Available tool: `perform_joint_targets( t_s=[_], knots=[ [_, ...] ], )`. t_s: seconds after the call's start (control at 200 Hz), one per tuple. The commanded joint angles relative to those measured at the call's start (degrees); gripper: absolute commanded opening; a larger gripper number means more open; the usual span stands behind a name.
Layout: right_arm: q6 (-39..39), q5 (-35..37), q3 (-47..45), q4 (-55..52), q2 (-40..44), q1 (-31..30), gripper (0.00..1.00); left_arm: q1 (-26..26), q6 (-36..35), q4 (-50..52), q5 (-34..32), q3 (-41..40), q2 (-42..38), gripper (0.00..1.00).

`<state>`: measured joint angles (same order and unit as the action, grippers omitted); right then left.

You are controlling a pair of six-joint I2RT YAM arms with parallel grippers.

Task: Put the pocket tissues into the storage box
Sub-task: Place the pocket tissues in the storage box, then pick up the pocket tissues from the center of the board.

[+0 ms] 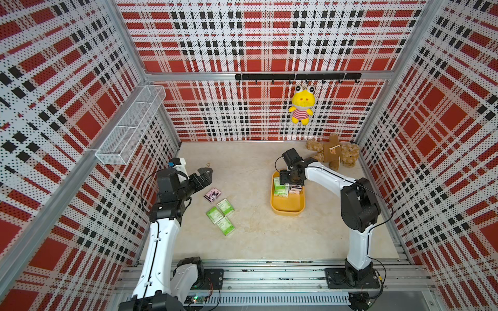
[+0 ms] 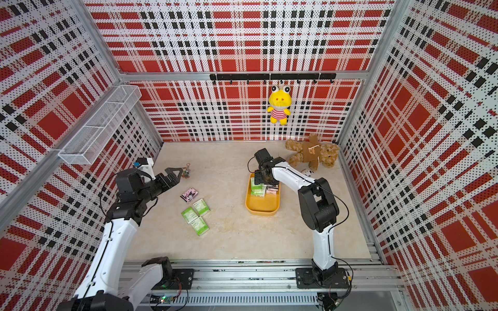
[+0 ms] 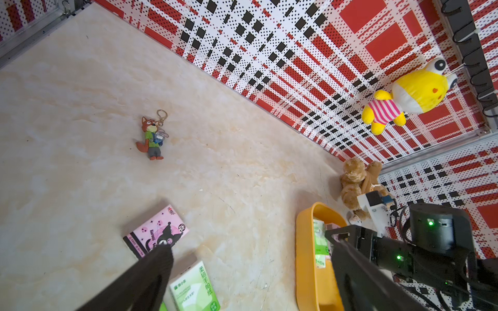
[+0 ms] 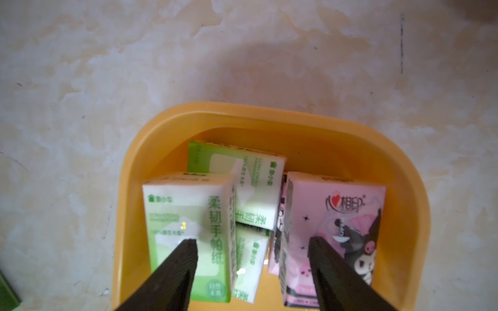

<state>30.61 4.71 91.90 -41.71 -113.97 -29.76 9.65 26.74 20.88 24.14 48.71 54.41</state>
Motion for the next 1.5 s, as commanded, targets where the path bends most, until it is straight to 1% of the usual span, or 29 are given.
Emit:
perform_joint_targets(
  t_s=[0.0,0.16,0.286,0.386,0.486,0.576,0.636,0.701,0.912,1.127,1.418,1.498],
  knots=[
    [-1.13,-0.01,3.85,-2.19,3.32,-1.06,0.73,-0.19,-0.20,-0.76,0.12,1.01,-0.54,0.99],
    [-3.59,2.16,7.24,-4.07,4.20,-5.27,0.74,-0.23,-0.03,-0.77,-0.30,1.10,-0.55,0.99],
    [-4.82,4.16,10.50,-5.47,1.77,-10.44,0.75,-0.20,0.37,-0.84,-1.47,1.23,-1.07,1.00],
    [-5.57,3.73,13.42,-5.49,-1.22,-14.59,0.75,0.03,0.72,-0.76,-3.21,1.40,-1.93,1.00],
    [-6.79,3.18,17.11,-6.34,-5.27,-18.32,0.76,0.96,1.15,-0.76,-3.31,1.60,-2.59,1.00],
    [-6.90,0.39,19.81,-6.57,-8.48,-21.05,0.76,2.87,1.30,-0.25,-3.60,1.81,-2.65,1.00],
    [-6.80,-0.02,20.38,-5.79,-9.95,-22.91,0.77,4.82,1.08,0.58,-4.15,2.27,-2.17,1.00],
    [-6.39,-1.86,20.80,-4.75,-11.50,-24.29,0.77,5.74,1.08,0.72,-4.54,2.92,-1.62,0.99],
    [-4.55,-4.67,27.48,-5.44,-18.48,-25.61,0.78,6.60,0.77,0.56,-4.20,5.42,-0.01,1.00],
    [-4.62,-7.57,37.49,-7.56,-25.69,-26.22,0.80,6.58,0.94,0.45,-3.75,3.77,-0.68,1.00],
    [-4.55,-7.00,47.78,-11.74,-32.94,-27.52,0.82,6.59,1.93,-0.50,-2.71,1.02,-1.94,1.00],
    [-4.39,-7.00,48.43,-11.94,-33.65,-27.55,0.83,6.54,2.08,-0.77,-2.39,0.56,-1.94,1.00]
  ],
)
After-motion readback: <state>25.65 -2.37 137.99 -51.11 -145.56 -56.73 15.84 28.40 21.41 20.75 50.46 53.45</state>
